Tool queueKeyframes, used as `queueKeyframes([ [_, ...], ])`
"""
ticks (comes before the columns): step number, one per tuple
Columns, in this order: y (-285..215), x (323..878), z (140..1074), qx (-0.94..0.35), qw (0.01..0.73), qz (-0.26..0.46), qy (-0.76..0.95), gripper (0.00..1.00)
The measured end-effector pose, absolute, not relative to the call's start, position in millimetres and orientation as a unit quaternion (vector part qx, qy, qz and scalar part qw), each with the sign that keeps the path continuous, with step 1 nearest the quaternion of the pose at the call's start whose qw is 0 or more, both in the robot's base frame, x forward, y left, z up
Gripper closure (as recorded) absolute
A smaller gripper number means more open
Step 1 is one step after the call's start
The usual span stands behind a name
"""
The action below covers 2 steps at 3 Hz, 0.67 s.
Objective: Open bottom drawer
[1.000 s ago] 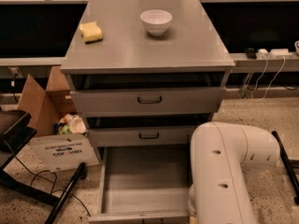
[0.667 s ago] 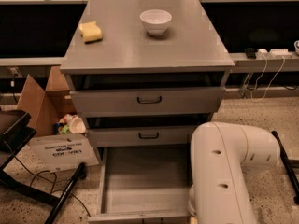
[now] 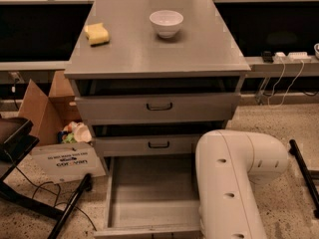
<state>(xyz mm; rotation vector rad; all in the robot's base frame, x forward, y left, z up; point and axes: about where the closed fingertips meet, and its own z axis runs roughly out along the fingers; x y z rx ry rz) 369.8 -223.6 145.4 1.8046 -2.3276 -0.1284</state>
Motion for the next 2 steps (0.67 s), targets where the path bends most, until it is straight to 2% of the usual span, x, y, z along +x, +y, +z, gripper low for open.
queueKeyframes([
  [1,-234.2,345.9,148.9,0.589,0.114,-0.048,-0.799,0.58],
  [2,-234.6,350.8,148.9,0.589,0.114,-0.048,-0.799,0.81],
])
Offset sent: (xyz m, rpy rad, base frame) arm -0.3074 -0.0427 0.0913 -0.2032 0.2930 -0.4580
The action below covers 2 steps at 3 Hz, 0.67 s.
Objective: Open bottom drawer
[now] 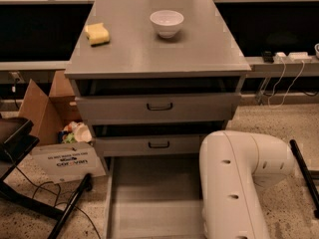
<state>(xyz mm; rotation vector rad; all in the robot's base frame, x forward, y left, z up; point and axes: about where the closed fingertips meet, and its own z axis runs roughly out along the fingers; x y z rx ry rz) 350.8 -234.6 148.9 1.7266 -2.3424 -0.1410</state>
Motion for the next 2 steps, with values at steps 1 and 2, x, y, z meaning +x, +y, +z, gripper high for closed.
queueKeyframes([
  [1,-247.6,345.0,156.8,0.576,0.109,-0.045,-0.809,1.00],
  [2,-248.4,337.6,159.0,0.568,0.113,-0.047,-0.814,1.00],
])
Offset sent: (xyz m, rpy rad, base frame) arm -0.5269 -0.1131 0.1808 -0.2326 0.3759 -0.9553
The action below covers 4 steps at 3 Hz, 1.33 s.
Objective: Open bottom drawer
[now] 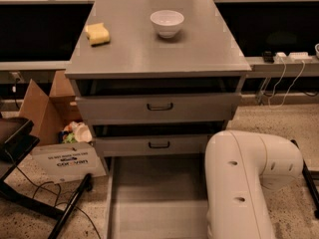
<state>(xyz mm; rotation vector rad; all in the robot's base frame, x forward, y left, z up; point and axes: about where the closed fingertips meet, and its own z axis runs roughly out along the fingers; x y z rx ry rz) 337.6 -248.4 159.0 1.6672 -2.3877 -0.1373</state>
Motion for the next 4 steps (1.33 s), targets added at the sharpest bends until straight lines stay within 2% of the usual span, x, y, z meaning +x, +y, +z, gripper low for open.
queueKeyframes([
  [3,-246.5,334.1,161.4,0.560,0.108,-0.050,-0.820,1.00],
  [4,-246.5,334.1,161.4,0.560,0.108,-0.050,-0.820,0.82],
])
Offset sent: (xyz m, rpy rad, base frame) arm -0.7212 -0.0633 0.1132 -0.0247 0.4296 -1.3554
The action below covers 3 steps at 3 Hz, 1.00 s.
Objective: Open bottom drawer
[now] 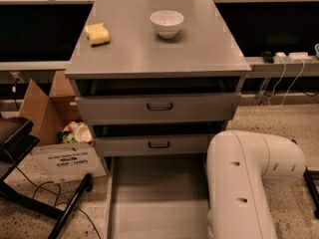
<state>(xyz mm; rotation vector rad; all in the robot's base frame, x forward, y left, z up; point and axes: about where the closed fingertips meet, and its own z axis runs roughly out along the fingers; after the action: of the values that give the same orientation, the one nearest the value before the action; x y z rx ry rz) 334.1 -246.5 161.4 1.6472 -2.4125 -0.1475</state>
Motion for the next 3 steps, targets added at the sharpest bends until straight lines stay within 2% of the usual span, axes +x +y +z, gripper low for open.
queueKeyframes([
  [1,-246.5,334.1,161.4,0.560,0.108,-0.050,-0.820,0.51],
  [3,-246.5,334.0,161.4,0.560,0.108,-0.050,-0.820,0.05],
])
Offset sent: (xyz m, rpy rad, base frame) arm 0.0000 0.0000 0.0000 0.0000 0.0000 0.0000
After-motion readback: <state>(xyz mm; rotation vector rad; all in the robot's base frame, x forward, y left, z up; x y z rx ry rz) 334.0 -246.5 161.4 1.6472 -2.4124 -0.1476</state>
